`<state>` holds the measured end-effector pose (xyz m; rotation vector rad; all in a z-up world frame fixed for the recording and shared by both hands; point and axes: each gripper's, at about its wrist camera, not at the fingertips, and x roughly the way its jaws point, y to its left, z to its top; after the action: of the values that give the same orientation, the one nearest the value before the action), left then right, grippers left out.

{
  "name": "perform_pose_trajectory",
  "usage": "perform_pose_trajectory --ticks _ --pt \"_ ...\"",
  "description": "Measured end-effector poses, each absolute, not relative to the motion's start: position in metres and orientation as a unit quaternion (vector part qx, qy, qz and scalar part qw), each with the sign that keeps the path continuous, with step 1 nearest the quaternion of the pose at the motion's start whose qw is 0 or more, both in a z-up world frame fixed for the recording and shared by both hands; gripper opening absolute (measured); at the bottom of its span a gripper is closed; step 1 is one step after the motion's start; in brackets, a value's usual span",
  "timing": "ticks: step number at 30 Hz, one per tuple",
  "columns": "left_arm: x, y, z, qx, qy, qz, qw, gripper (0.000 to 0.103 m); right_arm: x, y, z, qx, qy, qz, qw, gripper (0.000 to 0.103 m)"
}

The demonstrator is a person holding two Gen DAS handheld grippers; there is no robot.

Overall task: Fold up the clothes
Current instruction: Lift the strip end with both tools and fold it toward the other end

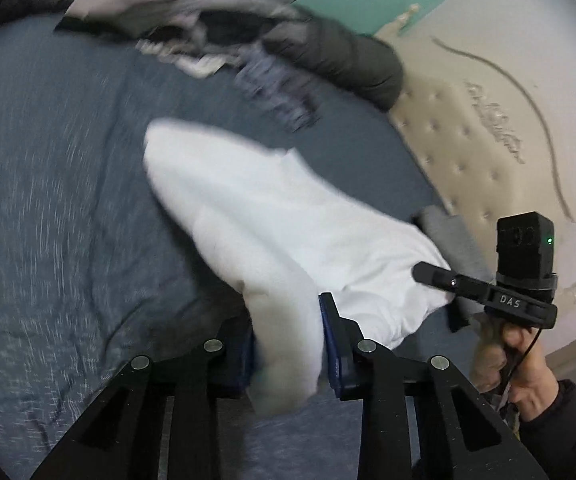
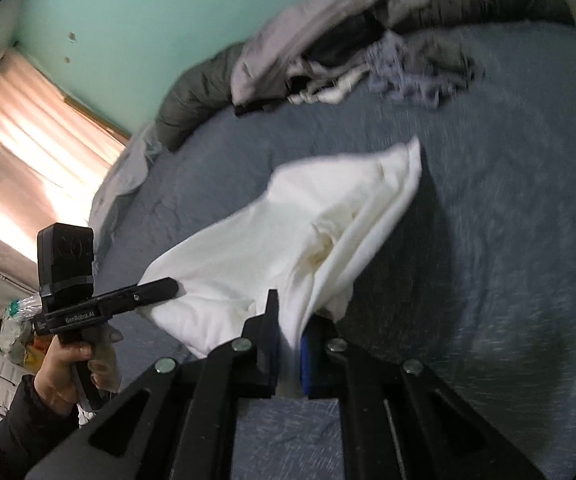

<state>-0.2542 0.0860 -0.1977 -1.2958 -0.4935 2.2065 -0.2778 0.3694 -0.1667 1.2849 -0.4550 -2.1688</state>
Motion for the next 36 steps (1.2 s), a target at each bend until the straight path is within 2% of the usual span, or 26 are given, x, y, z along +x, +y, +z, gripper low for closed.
perform_pose_trajectory --ticks 7,14,25,36 --pt "-0.238 0.119 -0.112 -0.444 -0.162 0.829 0.299 0.030 -0.245 0.396 -0.078 0.436 -0.146 -0.842 0.283 0.007" --pt "-0.218 0.166 -0.058 -0.418 -0.148 0.834 0.329 0.030 -0.200 0.431 -0.014 0.400 -0.131 -0.865 0.272 0.007" --pt "-0.198 0.242 -0.014 -0.397 -0.132 0.829 0.371 0.030 -0.164 0.506 0.025 0.370 -0.145 -0.883 0.249 0.007" --pt "-0.245 0.331 0.008 -0.396 -0.112 0.826 0.385 0.030 -0.223 0.586 0.044 0.364 -0.143 -0.890 0.234 0.007"
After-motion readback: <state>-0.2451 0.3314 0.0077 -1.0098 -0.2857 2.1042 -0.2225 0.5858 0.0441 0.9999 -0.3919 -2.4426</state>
